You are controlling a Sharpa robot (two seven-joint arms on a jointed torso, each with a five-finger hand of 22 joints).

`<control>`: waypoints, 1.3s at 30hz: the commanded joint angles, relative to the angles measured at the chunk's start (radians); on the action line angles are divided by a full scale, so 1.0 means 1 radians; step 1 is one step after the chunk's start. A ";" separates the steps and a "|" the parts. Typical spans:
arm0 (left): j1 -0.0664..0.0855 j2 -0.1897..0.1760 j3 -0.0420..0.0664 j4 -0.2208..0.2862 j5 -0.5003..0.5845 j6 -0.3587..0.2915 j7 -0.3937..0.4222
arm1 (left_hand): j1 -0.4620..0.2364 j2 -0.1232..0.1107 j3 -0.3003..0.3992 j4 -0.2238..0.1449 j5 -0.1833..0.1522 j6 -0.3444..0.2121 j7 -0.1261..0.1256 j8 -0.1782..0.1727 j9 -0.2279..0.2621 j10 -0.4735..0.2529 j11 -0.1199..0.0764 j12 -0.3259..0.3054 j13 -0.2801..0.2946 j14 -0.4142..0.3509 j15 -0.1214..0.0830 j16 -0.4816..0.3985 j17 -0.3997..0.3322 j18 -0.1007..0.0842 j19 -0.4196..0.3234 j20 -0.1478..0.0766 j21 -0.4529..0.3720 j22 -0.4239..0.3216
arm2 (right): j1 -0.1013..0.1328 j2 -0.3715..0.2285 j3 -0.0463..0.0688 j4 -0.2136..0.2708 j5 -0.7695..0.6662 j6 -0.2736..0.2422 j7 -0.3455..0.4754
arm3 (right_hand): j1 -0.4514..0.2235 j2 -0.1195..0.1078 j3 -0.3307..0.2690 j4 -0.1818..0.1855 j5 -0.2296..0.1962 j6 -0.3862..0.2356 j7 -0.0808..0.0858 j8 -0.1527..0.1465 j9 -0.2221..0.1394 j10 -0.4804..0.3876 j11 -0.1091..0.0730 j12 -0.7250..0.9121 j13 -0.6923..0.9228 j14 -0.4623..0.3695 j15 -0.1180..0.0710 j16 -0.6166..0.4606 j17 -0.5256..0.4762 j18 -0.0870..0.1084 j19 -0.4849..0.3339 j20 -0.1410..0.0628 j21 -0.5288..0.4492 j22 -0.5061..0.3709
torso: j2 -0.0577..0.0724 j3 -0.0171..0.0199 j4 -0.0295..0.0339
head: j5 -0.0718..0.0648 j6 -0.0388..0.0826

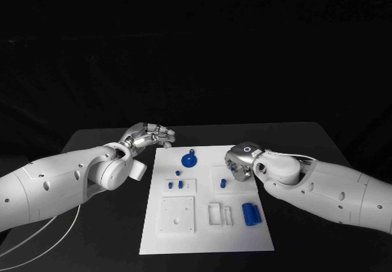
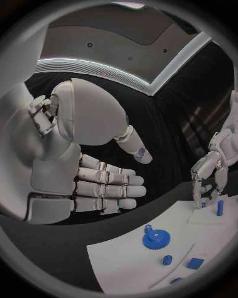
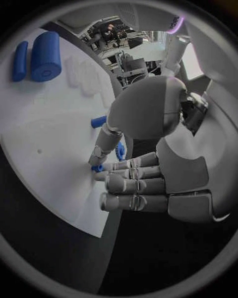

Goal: Assemble the parts on the task board

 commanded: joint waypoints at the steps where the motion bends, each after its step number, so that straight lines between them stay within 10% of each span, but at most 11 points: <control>1: 0.002 0.002 0.001 0.003 0.007 0.011 0.003 | -0.006 0.007 -0.008 -0.001 -0.005 -0.009 -0.001 0.000 -0.001 -0.006 0.004 -0.004 -0.002 0.003 0.006 -0.005 0.002 0.001 -0.001 0.008 -0.005 0.001 | -0.011 -0.004 -0.008 0.002 -0.029 0.027 -0.012 | 0.009 -0.001 0.007 -0.001 -0.004 0.007 -0.003 0.005 0.003 0.034 0.008 0.006 0.007 0.002 -0.007 0.006 0.005 0.063 0.001 -0.009 0.008 0.023 | 0.000 0.0004 0.0002 | -0.002 0.001; 23: 0.002 -0.002 0.001 -0.005 0.006 0.010 0.003 | -0.005 0.008 -0.007 -0.001 -0.003 -0.010 -0.001 0.000 -0.001 -0.006 0.004 -0.004 -0.002 0.005 0.006 -0.009 0.006 0.002 0.000 0.008 -0.006 0.002 | -0.012 -0.037 0.000 0.047 -0.016 -0.028 -0.015 | 0.010 -0.014 0.027 0.011 -0.017 0.019 -0.008 0.008 0.003 0.047 0.004 0.000 0.025 0.007 -0.012 0.010 0.025 0.063 0.007 -0.014 0.039 0.022 | 0.000 0.0006 -0.0003 | 0.001 0.004; 39: 0.002 -0.002 0.001 -0.016 0.006 0.007 0.003 | -0.006 0.007 -0.008 0.000 -0.002 -0.012 0.000 0.000 -0.001 -0.008 0.005 -0.005 -0.002 0.005 0.007 -0.013 0.009 0.002 0.001 0.009 -0.008 0.003 | -0.011 -0.085 0.051 0.134 0.036 -0.047 -0.001 | 0.010 -0.017 0.030 0.015 -0.019 0.020 -0.008 0.008 0.002 0.048 0.003 -0.002 0.028 0.007 -0.012 0.009 0.028 0.063 0.006 -0.015 0.043 0.021 | 0.000 0.0008 -0.0011 | 0.006 0.006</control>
